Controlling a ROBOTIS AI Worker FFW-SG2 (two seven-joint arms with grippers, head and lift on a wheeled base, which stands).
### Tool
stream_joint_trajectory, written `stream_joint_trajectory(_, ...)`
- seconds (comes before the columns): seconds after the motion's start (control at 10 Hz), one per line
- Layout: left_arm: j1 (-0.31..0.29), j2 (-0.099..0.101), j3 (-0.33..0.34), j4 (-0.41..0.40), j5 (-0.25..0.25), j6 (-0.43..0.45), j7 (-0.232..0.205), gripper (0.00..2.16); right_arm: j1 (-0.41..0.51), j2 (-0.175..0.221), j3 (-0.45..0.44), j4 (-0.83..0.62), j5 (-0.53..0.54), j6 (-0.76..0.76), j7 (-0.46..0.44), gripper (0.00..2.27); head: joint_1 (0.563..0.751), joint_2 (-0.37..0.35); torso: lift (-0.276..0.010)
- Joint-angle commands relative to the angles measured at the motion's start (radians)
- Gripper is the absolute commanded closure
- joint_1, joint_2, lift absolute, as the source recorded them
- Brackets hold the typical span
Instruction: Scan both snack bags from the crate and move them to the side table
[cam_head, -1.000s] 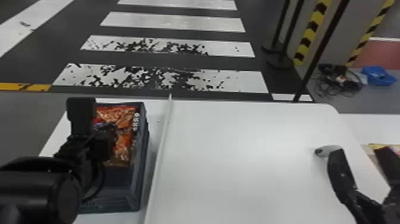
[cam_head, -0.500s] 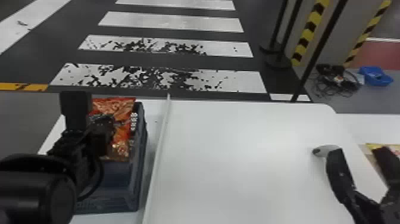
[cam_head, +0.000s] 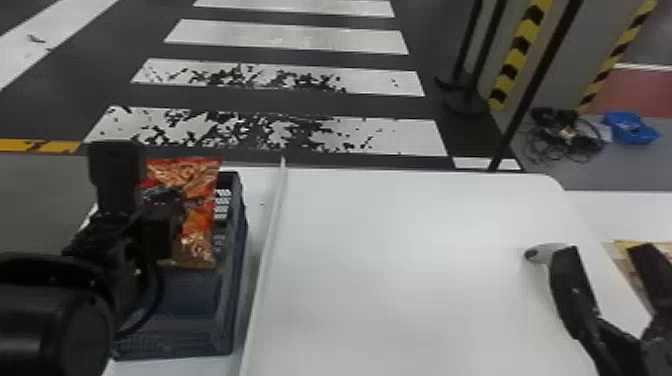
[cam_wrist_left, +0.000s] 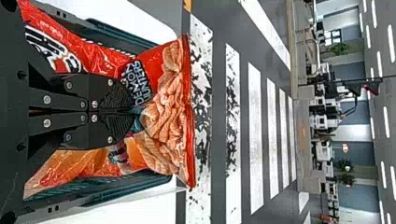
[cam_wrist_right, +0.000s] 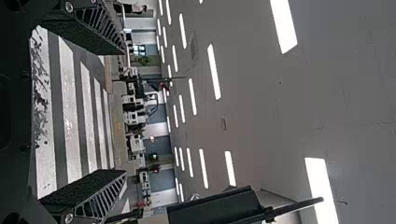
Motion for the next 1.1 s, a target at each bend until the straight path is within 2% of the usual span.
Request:
stream_joint_trajectory(0.0, 0.003, 0.004, -0.001, -0.041, 0.001, 0.048, 0.0, 2.14, 0.002, 0.0, 0.0, -0.004, -0.001, 0.002, 0.0, 0.09, 0.695, -0.06, -0.095)
stream_joint_trajectory(0.4, 0.015, 0.006, -0.01, -0.112, -0.002, 0.063, 0.003, 2.14, 0.01, 0.0, -0.002, -0.015, -0.001, 0.005, 0.0, 0.09, 0.695, -0.06, -0.095)
stream_joint_trajectory(0.7, 0.014, -0.002, -0.048, -0.176, 0.005, 0.072, -0.003, 2.14, 0.016, 0.001, -0.018, -0.015, -0.008, 0.002, -0.005, 0.08, 0.695, -0.079, -0.095)
stream_joint_trajectory(0.9, -0.005, -0.002, -0.099, -0.19, 0.02, 0.115, -0.015, 2.14, 0.019, 0.006, -0.031, -0.014, -0.01, 0.002, -0.008, 0.08, 0.695, -0.121, -0.095)
stream_joint_trajectory(1.0, -0.023, -0.002, -0.156, -0.182, -0.003, 0.115, -0.015, 2.14, 0.02, 0.009, -0.032, -0.015, -0.008, 0.002, -0.008, 0.09, 0.695, -0.146, -0.095)
